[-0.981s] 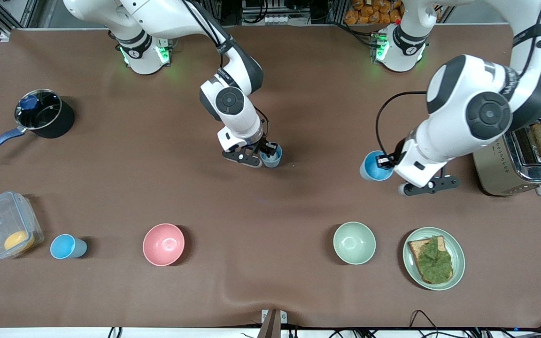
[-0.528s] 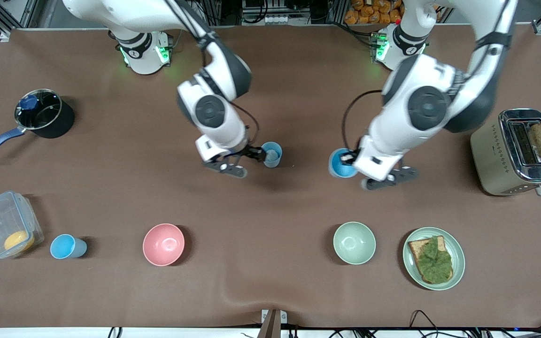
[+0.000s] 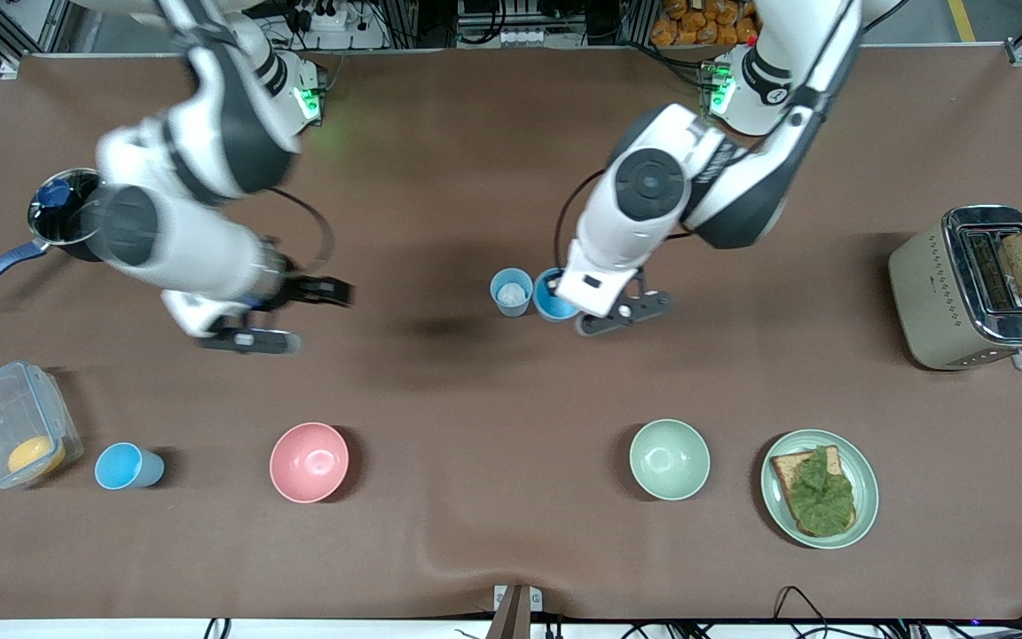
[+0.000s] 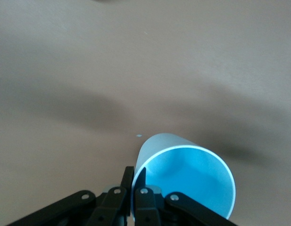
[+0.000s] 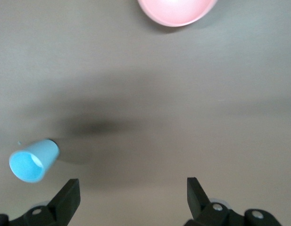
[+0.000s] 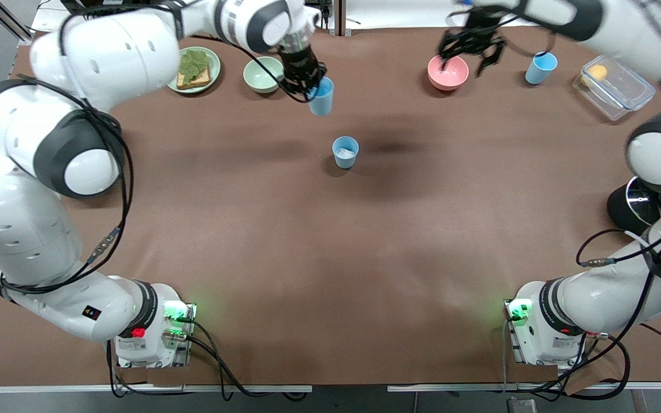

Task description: Stack blue cups with both arms

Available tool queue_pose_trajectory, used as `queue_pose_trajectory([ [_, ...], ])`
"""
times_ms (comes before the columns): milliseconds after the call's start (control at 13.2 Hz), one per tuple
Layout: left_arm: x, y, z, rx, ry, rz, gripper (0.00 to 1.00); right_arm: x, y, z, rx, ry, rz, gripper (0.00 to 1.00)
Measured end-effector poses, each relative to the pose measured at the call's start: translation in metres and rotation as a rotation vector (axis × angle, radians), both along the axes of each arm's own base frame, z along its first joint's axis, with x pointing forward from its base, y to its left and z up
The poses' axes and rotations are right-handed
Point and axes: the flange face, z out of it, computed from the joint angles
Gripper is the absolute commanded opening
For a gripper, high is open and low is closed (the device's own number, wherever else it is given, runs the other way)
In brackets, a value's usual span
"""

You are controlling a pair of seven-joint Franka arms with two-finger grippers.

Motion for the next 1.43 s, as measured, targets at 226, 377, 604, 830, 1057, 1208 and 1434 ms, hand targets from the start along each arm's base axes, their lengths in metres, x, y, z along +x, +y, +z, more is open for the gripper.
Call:
queue_pose_trajectory([
  [226, -0.019, -0.033, -0.026, 0.01, -0.001, 0.021, 0.0, -0.022, -0.084, 0.05, 0.025, -0.05, 0.011, 1.0],
  [377, -0.026, -0.043, -0.039, 0.019, 0.005, 0.008, 0.0, -0.047, -0.131, 0.073, 0.032, -0.071, 0.006, 1.0],
  [604, -0.038, -0.055, -0.056, 0.034, 0.023, -0.013, 0.0, -0.074, -0.189, 0.099, 0.044, -0.093, 0.031, 1.0],
  [830, -0.047, -0.066, -0.076, 0.039, 0.036, -0.031, 0.0, -0.078, -0.198, 0.102, 0.027, -0.104, 0.045, 1.0],
  [1057, -0.053, -0.07, -0.084, 0.045, 0.043, -0.04, 0.0, -0.067, -0.184, 0.115, 0.009, -0.139, 0.061, 1.0],
  [1208, -0.054, -0.069, -0.087, 0.049, 0.046, -0.04, 0.19, -0.049, -0.183, 0.119, 0.008, -0.151, 0.066, 1.0],
  [1434, -0.05, -0.066, -0.086, 0.046, 0.039, -0.032, 1.0, -0.024, -0.187, 0.115, -0.014, -0.137, 0.075, 1.0],
])
